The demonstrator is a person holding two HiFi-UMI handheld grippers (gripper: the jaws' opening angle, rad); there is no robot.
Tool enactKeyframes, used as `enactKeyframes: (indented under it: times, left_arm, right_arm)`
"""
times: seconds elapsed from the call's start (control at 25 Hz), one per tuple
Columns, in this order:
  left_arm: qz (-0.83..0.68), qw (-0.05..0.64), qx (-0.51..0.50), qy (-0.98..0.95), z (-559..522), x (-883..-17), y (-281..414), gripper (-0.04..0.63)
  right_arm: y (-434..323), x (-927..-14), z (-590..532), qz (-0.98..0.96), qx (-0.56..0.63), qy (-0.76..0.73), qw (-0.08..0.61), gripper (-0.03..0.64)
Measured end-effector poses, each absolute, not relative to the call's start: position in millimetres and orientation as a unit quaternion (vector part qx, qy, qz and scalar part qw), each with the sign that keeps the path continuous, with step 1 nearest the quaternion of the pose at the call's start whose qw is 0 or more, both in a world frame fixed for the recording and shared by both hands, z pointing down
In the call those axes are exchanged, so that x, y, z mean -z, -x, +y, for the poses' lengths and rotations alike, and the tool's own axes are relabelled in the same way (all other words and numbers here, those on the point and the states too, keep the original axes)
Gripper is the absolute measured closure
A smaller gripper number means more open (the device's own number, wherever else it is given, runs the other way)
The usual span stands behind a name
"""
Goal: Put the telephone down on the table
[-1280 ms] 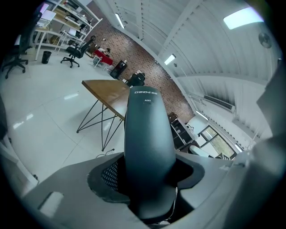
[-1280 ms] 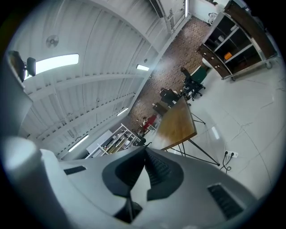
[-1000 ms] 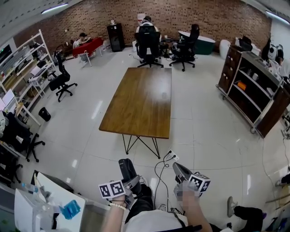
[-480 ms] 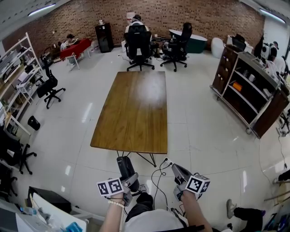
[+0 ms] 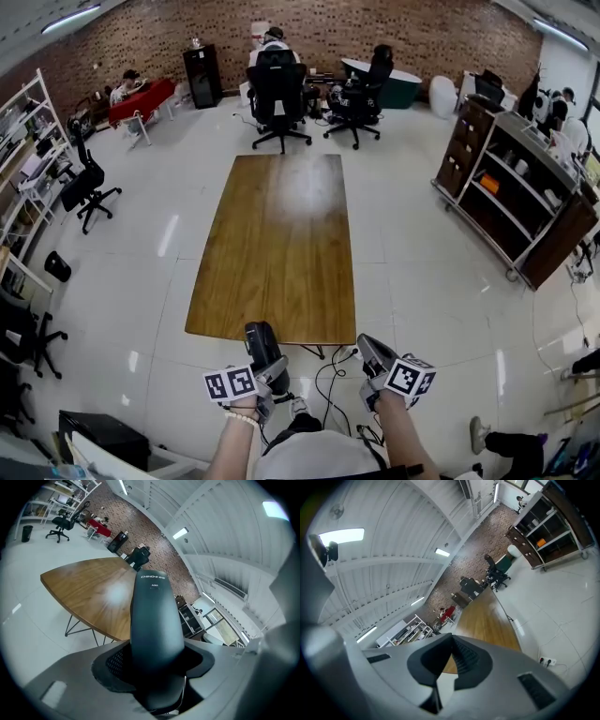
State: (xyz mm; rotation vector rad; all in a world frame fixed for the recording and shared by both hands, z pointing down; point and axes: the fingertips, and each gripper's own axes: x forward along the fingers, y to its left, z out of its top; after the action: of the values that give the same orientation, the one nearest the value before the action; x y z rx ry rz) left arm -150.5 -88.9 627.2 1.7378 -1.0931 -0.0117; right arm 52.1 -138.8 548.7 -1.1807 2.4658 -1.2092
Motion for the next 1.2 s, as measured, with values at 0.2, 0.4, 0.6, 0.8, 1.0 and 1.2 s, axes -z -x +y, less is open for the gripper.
enactKeyframes:
  times: [0.2, 0.4, 0.6, 0.8, 1.0, 1.2]
  left_arm:
    - [-0.444, 0.521, -0.01, -0.729, -116.8, -629.8, 163.1, 0.314]
    - [-0.431, 0.52, -0.019, -0.737, -137.9, -632.2, 165.2, 0.314]
    - [-0.422, 0.521, -0.026, -0.742, -154.5, -635.0, 167.9, 0.314]
    - [-0.414, 0.527, -0.029, -0.742, -167.6, -638.9, 158.1, 0.314]
    - [-0.412, 0.528, -0.042, -0.741, -190.7, -646.9, 143.9, 0.314]
    - [-0.418, 0.531, -0.058, -0.735, -216.6, -659.9, 127.7, 0.314]
  right_arm:
    - [-45.9, -548.4, -162.9, 0.812, 0.402, 0.415, 0.084, 0.615]
    - [-46.4, -556.5, -174.1, 0.801, 0.404, 0.434, 0.083, 0.615]
    - [-40.6, -555.3, -179.5, 0.802, 0.399, 0.437, 0.075, 0.615]
    - [-50.1, -559.1, -179.4, 0.795, 0.405, 0.446, 0.071, 0.615]
    - [-54.7, -562.8, -188.2, 0.795, 0.415, 0.437, 0.069, 0.615]
    - [-57.4, -559.5, -212.0, 0.804, 0.414, 0.422, 0.061, 0.615]
